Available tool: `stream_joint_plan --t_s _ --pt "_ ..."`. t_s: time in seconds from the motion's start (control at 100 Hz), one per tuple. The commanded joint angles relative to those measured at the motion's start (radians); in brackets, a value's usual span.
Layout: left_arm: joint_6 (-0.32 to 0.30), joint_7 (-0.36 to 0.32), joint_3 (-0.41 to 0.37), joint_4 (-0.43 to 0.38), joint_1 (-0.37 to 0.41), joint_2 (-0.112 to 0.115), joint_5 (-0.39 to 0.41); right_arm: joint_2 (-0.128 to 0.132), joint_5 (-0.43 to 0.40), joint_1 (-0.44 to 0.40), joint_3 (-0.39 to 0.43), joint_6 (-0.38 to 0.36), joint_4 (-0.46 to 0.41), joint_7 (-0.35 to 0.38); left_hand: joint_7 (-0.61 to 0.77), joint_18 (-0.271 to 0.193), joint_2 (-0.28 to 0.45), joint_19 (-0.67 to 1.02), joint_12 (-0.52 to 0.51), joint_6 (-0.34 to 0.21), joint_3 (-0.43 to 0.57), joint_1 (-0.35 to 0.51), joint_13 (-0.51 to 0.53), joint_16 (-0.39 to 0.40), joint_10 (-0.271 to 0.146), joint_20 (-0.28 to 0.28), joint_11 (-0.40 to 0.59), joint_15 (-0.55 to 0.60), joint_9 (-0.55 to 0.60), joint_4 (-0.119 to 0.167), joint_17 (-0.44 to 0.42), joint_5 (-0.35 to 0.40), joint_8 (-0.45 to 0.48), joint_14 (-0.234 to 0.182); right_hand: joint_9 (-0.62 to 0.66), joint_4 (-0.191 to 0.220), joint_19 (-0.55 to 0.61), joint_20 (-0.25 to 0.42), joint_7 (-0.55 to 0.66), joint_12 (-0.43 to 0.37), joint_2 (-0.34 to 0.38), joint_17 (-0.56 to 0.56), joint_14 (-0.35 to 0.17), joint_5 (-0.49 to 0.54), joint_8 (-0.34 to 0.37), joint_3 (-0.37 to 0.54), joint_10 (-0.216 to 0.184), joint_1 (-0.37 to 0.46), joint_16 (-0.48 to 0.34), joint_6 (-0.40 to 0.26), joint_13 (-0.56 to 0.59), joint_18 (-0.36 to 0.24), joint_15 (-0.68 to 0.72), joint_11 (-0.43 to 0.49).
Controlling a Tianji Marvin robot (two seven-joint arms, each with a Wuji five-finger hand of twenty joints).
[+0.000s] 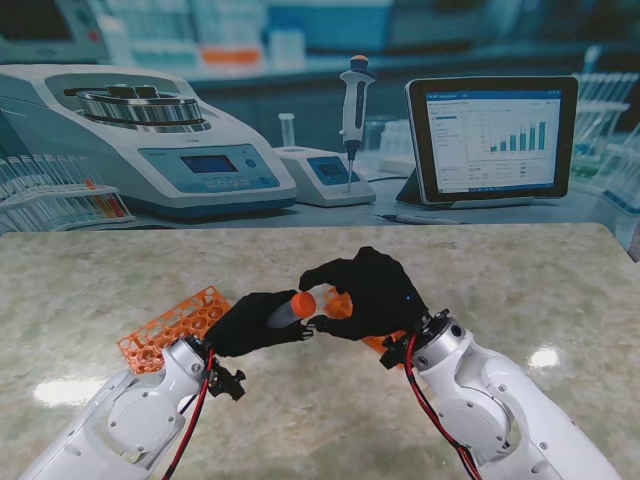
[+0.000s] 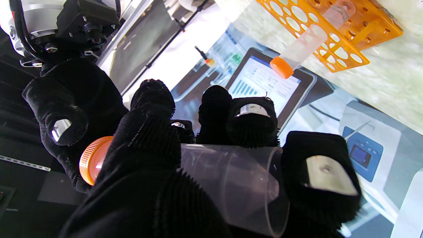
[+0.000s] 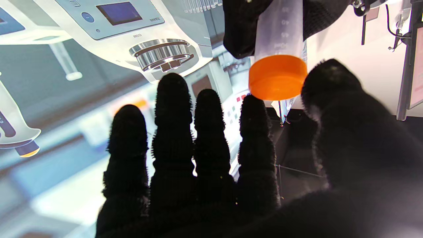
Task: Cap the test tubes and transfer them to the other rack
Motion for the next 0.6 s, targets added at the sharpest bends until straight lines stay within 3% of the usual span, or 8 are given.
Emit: stream_joint_plan --t_s 0.0,0.48,0.57,0.59 --pt "-0.002 -0.005 0.000 -0.005 0.003 0.000 0.000 -0.001 -0.007 0.001 -0.008 0.008 0.005 -0.001 0.031 -0.096 0.052 0.133 -0.006 -0.052 0.007 0.033 0.036 0.011 -0.028 -0.013 -0.005 0.036 0.010 0.000 0.029 0.009 0.034 -0.008 0.007 0.009 -0.006 0.017 -0.007 -0.003 -0.039 0.004 -0.023 0.012 0.017 -0.016 -0.020 -0.017 -0.012 0.016 0.002 0.015 -0.019 -0.001" --pt "-0.002 -0.007 0.005 -0.003 -0.001 0.001 -0.002 -0.003 -0.019 0.023 -0.032 0.023 0.020 -0.019 0.031 -0.096 0.053 0.133 -0.006 -0.052 0.007 0.033 0.036 0.011 -0.027 -0.013 -0.005 0.036 0.009 0.000 0.029 0.009 0.034 -0.007 0.083 0.009 -0.001 0.004 0.041 0.020 -0.032 0.064 -0.038 0.082 0.091 -0.002 -0.022 0.039 -0.011 -0.012 0.067 0.008 -0.003 0.046" --pt "-0.003 -0.008 0.006 -0.001 -0.002 0.001 -0.004 -0.004 -0.010 0.028 -0.036 0.026 0.024 -0.015 0.031 -0.096 0.052 0.133 -0.006 -0.052 0.007 0.033 0.036 0.011 -0.028 -0.013 -0.005 0.036 0.010 0.000 0.029 0.009 0.034 -0.008 0.102 -0.049 0.004 0.000 0.068 0.023 -0.030 0.072 -0.038 0.084 0.081 -0.029 -0.026 0.090 -0.015 -0.031 0.080 0.008 -0.004 0.052" --pt "-0.003 -0.008 0.007 -0.001 -0.002 0.001 -0.004 -0.004 -0.008 0.030 -0.037 0.027 0.024 -0.014 0.031 -0.096 0.052 0.133 -0.006 -0.052 0.007 0.033 0.036 0.011 -0.027 -0.013 -0.005 0.036 0.010 0.000 0.029 0.009 0.034 -0.008 0.106 -0.056 0.006 -0.004 0.111 0.024 -0.029 0.074 -0.038 0.075 0.041 -0.041 -0.025 0.105 -0.016 -0.036 0.084 0.007 -0.002 0.053"
